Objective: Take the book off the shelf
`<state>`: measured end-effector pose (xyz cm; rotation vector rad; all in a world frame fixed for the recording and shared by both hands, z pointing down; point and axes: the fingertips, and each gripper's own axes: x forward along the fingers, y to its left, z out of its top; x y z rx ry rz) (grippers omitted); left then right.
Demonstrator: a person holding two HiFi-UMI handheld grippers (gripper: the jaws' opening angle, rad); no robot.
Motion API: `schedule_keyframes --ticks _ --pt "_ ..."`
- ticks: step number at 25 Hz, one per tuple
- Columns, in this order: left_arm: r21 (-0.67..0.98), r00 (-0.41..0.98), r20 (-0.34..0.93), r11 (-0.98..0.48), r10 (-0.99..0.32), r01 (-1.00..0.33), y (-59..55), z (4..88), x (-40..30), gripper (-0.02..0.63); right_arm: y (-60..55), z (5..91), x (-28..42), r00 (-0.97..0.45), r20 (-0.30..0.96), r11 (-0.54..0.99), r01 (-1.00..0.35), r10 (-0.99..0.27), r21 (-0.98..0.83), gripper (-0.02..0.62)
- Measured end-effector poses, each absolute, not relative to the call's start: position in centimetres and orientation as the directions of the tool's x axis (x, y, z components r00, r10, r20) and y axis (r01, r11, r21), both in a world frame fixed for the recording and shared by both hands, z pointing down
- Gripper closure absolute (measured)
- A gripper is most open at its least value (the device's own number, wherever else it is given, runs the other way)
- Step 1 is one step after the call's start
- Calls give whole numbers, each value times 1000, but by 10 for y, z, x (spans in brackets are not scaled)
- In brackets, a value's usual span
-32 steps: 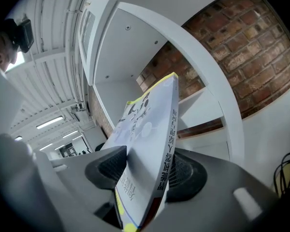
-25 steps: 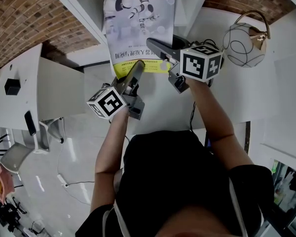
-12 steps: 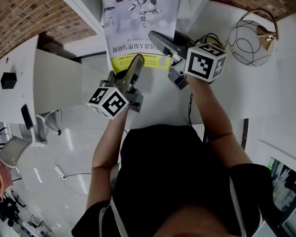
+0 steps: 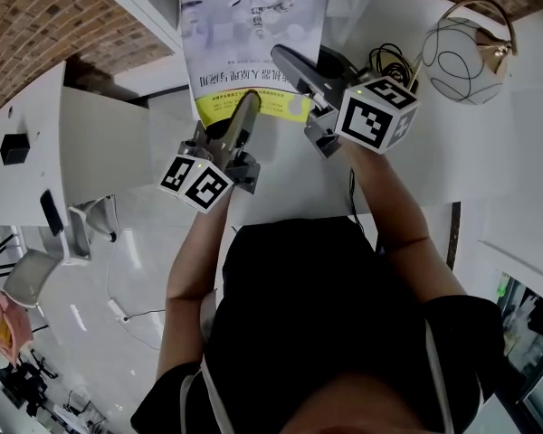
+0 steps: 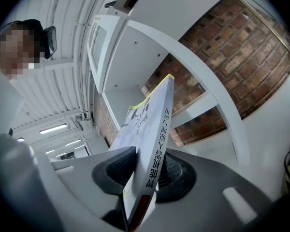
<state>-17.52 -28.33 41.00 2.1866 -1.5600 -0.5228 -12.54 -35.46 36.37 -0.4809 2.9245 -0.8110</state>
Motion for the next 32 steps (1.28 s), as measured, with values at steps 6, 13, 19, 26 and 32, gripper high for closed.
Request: schedule_keyframes --ticks 6,13,19,26,32 --pt "494 311 -111 -323 -944 -807 -281 409 -176 460 -352 362 -127 -947 12 822 -284 -320 -494 485" --pt "448 332 -141 -359 -933 -819 -270 408 -169 460 -341 361 -119 -942 -5 824 -290 -334 -487 486" --pt "429 341 -162 -378 -926 -820 -266 407 -166 460 -335 360 -117 -945 -10 839 -287 -328 -462 486" --pt "410 341 -183 -387 -922 -826 -259 407 -164 460 -328 359 -116 -949 -20 851 -273 -315 -448 486" --pt "392 362 -193 -410 -912 -823 -222 407 -152 459 -291 360 -103 -946 -27 857 -279 -322 -433 485"
